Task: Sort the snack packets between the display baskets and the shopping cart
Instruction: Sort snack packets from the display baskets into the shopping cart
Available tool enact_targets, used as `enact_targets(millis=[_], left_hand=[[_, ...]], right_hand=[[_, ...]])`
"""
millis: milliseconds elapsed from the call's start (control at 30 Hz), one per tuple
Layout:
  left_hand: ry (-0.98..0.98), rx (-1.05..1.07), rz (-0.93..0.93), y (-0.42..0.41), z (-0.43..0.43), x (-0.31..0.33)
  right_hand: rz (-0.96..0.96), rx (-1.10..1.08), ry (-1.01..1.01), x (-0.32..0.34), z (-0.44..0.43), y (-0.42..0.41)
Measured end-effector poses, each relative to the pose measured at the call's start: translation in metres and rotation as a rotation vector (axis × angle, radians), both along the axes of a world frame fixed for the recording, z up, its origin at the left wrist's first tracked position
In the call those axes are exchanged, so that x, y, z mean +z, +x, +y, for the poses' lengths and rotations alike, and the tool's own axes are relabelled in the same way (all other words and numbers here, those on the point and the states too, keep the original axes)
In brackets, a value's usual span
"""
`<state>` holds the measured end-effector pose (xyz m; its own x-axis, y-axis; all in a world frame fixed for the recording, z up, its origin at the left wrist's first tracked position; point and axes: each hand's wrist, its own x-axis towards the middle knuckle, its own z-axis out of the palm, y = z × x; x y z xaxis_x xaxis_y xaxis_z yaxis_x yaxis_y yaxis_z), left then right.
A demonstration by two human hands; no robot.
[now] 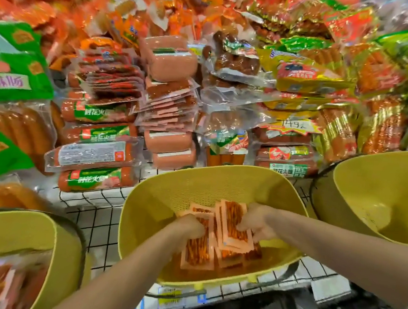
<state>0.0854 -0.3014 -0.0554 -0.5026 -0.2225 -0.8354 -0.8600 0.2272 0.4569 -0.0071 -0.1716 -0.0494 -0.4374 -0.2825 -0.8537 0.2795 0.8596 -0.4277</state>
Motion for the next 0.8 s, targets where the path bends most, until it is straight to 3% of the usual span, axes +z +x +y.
enact_targets(millis=[67,167,267,367,433,500,567,700,800], left_hand=[[-0.160,-0.138,0.037,0.003,0.000,0.005],[-0.604,-0.336,0.146,0.009,0.006,0.020],[-0.895,-0.396,0.513,0.022,0.032,0.049],[-0.787,-0.350,1.175,0.033,0.078,0.076],[-0.659,-0.417,1.401,0.042,0.116,0.075],[-0.443,-0.559,1.423,0.048,0.155,0.059],[-0.246,-0.695,1.324,0.053,0.196,0.028],[-0.095,-0.991,1.118,0.058,0.262,-0.050],[-0.077,-1.196,0.927,0.064,0.294,-0.112]], right_hand=[[0.059,0.001,-0.034,0.007,-0.002,0.004],[0.256,0.137,-0.057,0.034,0.004,0.010],[0.502,0.186,-0.272,0.074,0.034,0.017],[0.672,0.123,-0.693,0.103,0.110,0.049],[0.754,-0.055,-0.786,0.098,0.172,0.088],[0.790,-0.335,-0.727,0.070,0.227,0.133],[0.803,-0.616,-0.595,0.027,0.270,0.177],[0.734,-1.008,-0.291,-0.076,0.329,0.248],[0.546,-1.151,-0.082,-0.156,0.350,0.287]])
